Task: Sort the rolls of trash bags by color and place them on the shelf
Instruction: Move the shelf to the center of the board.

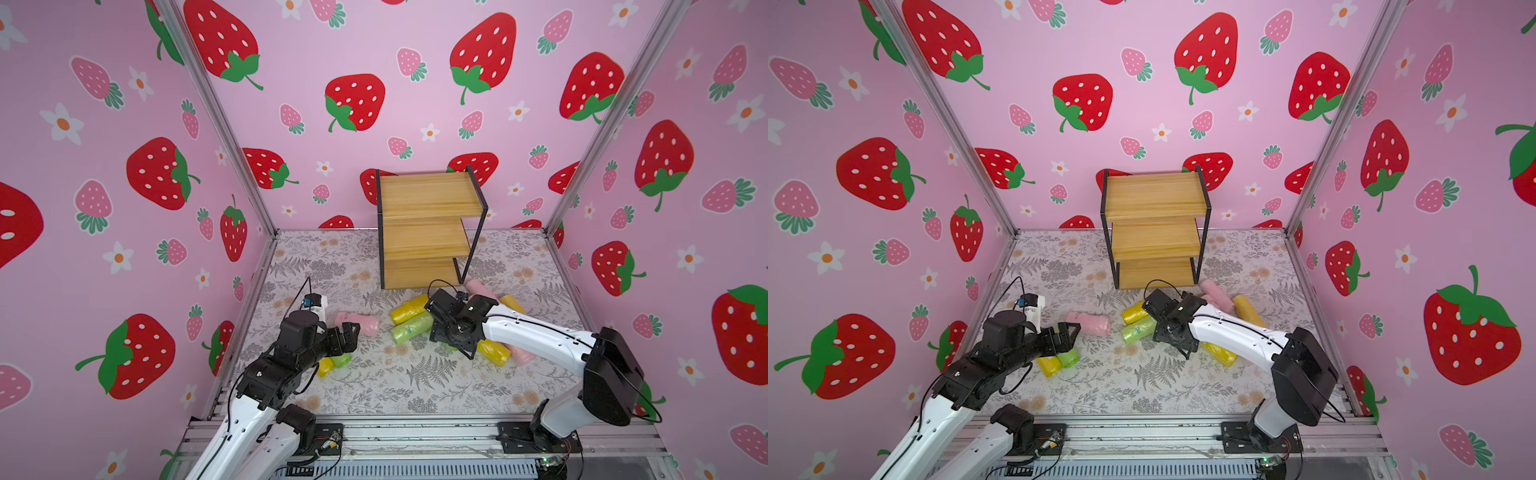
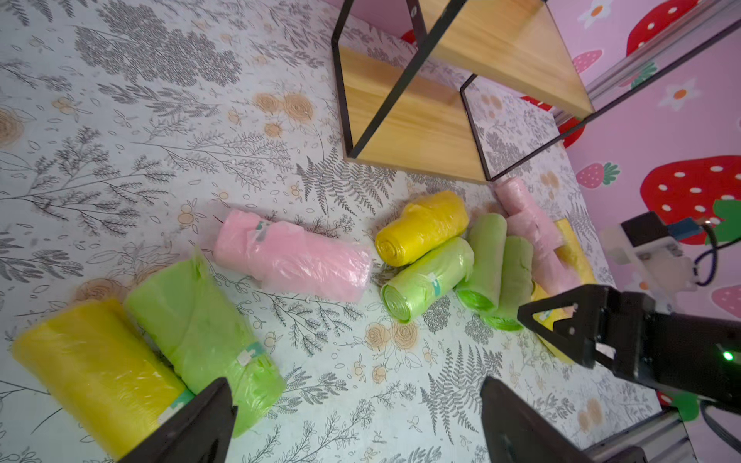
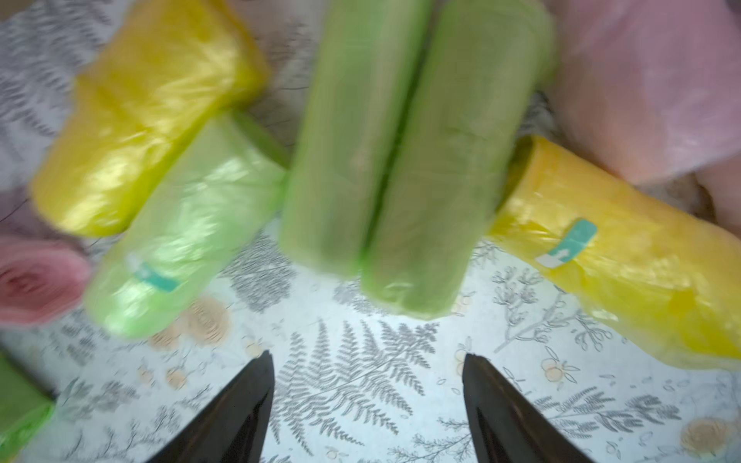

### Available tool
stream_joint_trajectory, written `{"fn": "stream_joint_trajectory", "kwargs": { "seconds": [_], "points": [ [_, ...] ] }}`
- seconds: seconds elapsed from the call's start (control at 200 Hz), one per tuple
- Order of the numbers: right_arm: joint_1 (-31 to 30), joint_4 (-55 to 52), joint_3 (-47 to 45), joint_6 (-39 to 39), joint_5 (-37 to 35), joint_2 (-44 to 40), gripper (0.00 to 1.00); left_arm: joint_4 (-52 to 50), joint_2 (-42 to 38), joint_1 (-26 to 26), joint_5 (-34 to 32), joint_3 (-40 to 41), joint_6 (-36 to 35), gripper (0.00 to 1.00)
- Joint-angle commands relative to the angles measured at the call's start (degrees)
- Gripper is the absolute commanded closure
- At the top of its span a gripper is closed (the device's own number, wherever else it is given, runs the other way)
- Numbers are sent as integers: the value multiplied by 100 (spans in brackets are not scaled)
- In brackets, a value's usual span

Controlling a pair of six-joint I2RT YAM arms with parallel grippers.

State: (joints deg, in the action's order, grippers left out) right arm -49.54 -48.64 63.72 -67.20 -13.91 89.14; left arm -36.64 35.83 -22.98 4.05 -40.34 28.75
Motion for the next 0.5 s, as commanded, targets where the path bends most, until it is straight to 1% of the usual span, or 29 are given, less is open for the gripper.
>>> {"fn": "stream_joint_trajectory", "kwargs": {
  "seconds": [0.0, 0.105, 0.22, 0.255, 0.365, 0.495],
  "points": [
    [265, -51, -129, -397, 153, -152, 24, -117, -120, -151, -24, -274, -40, 0],
    [520, -10, -197, -250, 193, -59, 25, -63, -279, -219, -110, -216, -37, 0],
    [724, 344, -385, -31, 372, 18, 29, -24, -424, -283, -166, -168, -19, 0],
    [767, 562, -437, 4, 425, 35, 31, -9, -447, -307, -189, -159, -10, 0],
    [870, 672, -449, 21, 445, 127, 35, 27, -457, -369, -238, -141, -24, 0],
    [894, 773, -388, 23, 541, 306, 44, 54, -374, -417, -247, -150, -35, 0]
  ]
}}
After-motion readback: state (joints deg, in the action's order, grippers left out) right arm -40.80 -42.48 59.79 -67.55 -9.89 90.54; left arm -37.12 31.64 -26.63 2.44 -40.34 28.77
